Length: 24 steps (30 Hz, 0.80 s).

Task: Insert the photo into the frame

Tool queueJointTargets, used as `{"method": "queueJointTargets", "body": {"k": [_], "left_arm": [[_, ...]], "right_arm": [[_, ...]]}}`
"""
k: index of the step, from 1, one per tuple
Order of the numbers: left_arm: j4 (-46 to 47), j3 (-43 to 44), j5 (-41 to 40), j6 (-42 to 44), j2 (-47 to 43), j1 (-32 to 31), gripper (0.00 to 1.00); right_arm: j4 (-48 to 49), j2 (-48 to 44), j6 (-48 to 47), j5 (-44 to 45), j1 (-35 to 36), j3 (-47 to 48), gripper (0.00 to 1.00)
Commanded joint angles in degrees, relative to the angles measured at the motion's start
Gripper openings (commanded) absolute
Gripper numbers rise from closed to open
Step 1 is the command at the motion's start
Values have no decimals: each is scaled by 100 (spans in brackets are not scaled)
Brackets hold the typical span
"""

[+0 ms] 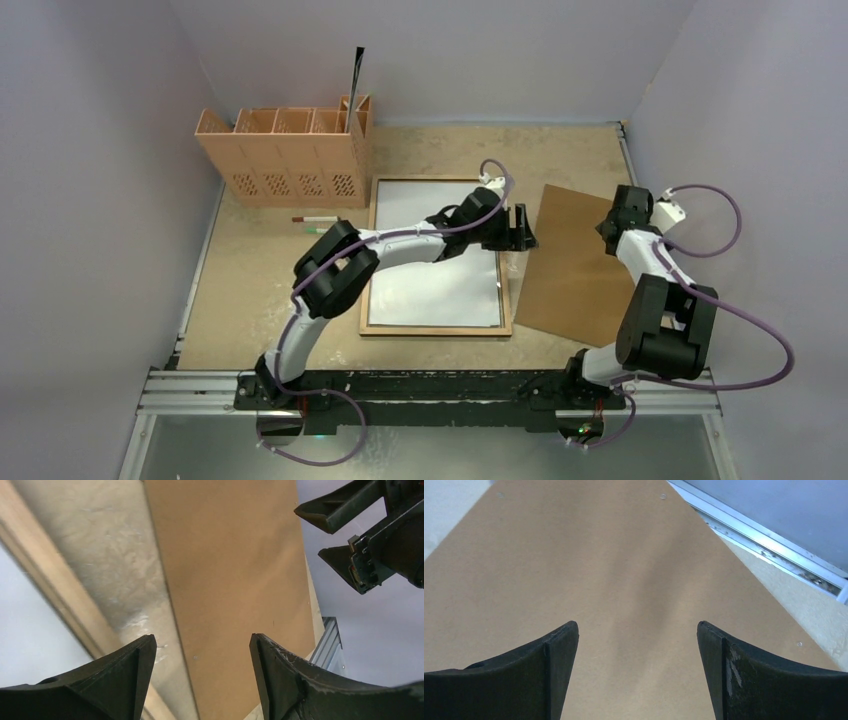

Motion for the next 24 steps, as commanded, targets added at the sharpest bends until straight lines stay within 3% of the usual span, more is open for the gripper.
{"method": "queueJointTargets", "body": {"k": [1, 6, 11, 14, 17, 24], "left_arm": [[-34, 474, 234, -30, 322, -209, 72], [86, 525, 485, -169, 656, -261, 70], [106, 633, 529, -262, 980, -285, 67], [54, 715, 432, -299, 1098, -283, 65], [-53, 798, 281, -249, 1154, -291, 62], [-208, 806, -68, -13, 1166, -297, 58]], "right_arm": [[-707, 122, 438, 97, -307, 47, 90], [-564, 129, 210, 260, -638, -7, 94], [301, 152, -939, 458, -715, -201, 93], [461, 128, -1126, 656, -711, -249, 90], [373, 202, -1323, 1099, -717, -132, 81], [387, 781, -2251, 1906, -702, 86, 48]]}}
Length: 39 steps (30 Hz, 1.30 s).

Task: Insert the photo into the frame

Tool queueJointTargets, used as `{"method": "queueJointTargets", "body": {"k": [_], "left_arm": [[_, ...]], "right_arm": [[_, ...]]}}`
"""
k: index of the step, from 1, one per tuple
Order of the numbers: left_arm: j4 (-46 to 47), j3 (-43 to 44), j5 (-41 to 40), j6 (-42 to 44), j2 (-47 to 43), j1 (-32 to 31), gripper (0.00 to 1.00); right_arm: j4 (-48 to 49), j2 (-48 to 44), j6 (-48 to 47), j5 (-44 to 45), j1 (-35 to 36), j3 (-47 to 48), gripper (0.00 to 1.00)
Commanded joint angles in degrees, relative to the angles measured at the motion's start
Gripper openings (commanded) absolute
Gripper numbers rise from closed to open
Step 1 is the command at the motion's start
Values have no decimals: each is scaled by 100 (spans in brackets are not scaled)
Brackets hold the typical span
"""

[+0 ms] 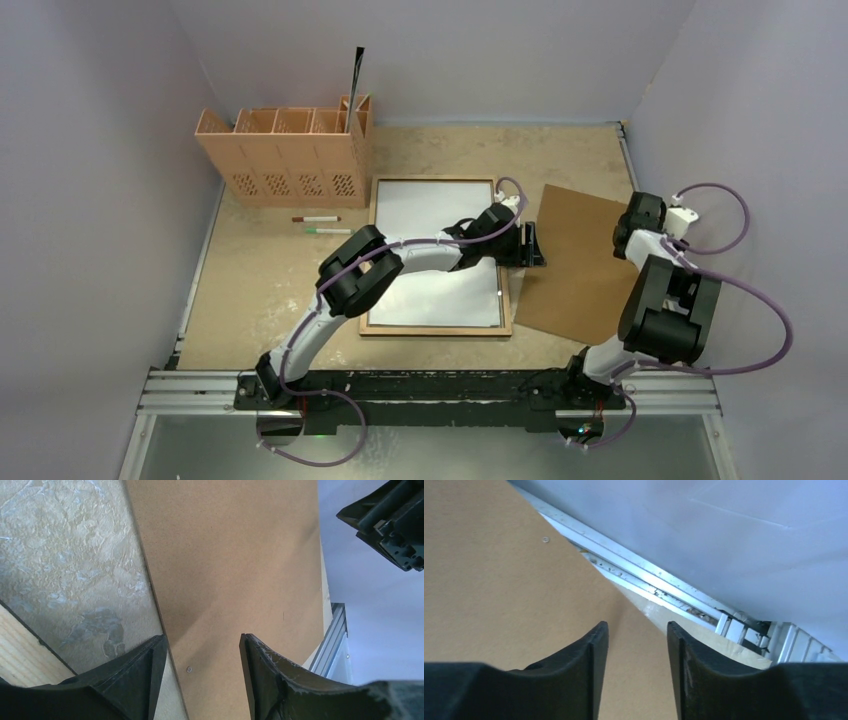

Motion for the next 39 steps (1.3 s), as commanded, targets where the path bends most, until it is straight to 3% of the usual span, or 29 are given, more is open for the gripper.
{"method": "queueJointTargets", "body": {"k": [1, 13, 23, 29, 39], "left_arm": [[-289, 146, -421, 250, 149, 9, 58], [-367, 287, -442, 413, 259, 9, 58], [-1135, 633, -839, 549, 436, 9, 64], [-1514, 973, -254, 372, 732, 106, 66], [-1287, 731, 103, 171, 600, 619, 66]], "right_arm": [[237, 427, -854, 718, 1, 143, 46], [685, 1021, -1905, 1360, 341, -213, 43], [791, 1262, -2192, 1366, 348, -329, 53], [671, 1401, -2578, 227, 663, -156, 53], [567, 1979, -2857, -583, 1404, 514, 51]]}}
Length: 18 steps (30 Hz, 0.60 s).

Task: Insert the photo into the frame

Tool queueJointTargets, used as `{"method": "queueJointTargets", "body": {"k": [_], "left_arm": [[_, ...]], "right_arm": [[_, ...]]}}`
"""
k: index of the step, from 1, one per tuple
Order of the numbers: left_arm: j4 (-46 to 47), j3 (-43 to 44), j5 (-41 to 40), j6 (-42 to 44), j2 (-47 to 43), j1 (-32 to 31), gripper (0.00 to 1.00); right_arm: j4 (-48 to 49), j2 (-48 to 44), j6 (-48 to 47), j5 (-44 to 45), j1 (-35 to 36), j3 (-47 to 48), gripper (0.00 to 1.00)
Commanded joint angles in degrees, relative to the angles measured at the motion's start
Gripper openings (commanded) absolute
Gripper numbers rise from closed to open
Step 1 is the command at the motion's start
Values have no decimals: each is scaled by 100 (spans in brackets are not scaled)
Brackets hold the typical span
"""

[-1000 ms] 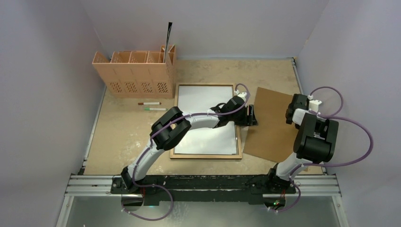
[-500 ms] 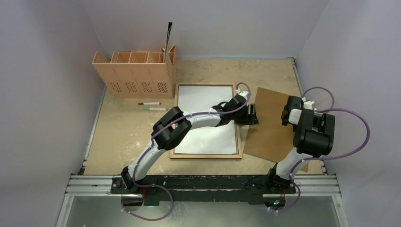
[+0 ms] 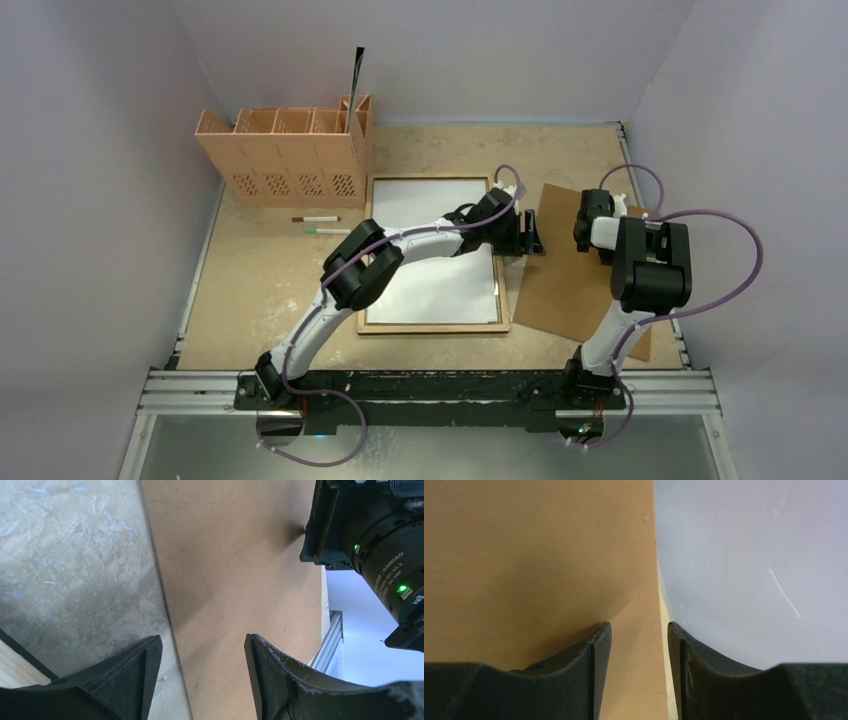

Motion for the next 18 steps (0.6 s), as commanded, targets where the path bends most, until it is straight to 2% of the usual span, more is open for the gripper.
{"method": "queueJointTargets", "body": {"k": [1, 7, 14, 18], "left_arm": [[-484, -156, -96, 99, 197, 428, 66], [-710, 128, -166, 387, 323, 602, 66], [-879, 39, -281, 642, 215, 586, 66], [-925, 35, -237, 732, 168, 582, 66]], "right_arm": [[-95, 274, 194, -1716, 128, 361, 51], [-193, 564, 325, -2715, 135, 956, 51], [145, 461, 612, -5227, 130, 1003, 51], [313, 298, 737, -6117, 121, 1036, 52]]}}
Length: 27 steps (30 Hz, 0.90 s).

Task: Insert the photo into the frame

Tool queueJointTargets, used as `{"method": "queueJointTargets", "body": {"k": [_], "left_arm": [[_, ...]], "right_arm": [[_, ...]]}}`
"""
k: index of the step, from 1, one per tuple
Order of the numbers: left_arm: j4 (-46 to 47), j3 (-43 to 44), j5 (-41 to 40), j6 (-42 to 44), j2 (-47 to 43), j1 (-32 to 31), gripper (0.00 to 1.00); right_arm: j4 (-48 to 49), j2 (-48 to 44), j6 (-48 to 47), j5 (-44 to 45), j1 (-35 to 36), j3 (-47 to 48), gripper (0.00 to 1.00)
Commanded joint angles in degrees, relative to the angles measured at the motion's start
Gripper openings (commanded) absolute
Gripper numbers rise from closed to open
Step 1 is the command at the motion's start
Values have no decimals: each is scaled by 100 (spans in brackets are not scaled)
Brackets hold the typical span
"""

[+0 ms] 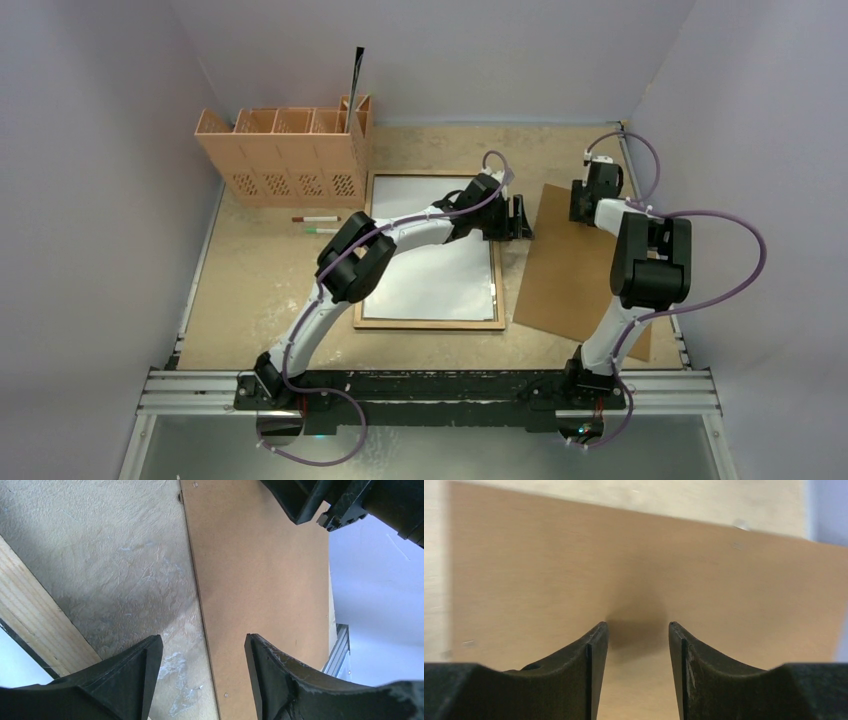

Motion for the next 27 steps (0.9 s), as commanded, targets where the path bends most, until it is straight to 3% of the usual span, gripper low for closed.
{"method": "queueJointTargets", "body": {"k": [1, 5, 12, 15, 18, 21, 27], "left_arm": [[-832, -110, -401, 468, 137, 101, 66], [-833, -140, -378, 492, 129, 97, 66], [-823, -275, -459, 570, -28, 97, 66], [-810, -310, -427, 625, -65, 104, 66], [-771, -336, -400, 663, -100, 92, 66], [-724, -338, -359, 664, -130, 87, 66], [-674, -330, -337, 708, -139, 77, 66]], "right_arm": [[-188, 8, 550, -2428, 85, -123, 53], [-286, -266, 977, -2778, 22, 68, 56], [-1396, -473, 2280, -1638, -25, 729, 59], [-1338, -1086, 2780, -1044, 52, 378, 63], [-1930, -1516, 3105, 38, 236, 123, 80], [-2004, -1920, 3411, 253, 230, -497, 87], [-2145, -2229, 3893, -58, 230, -1292, 90]]}}
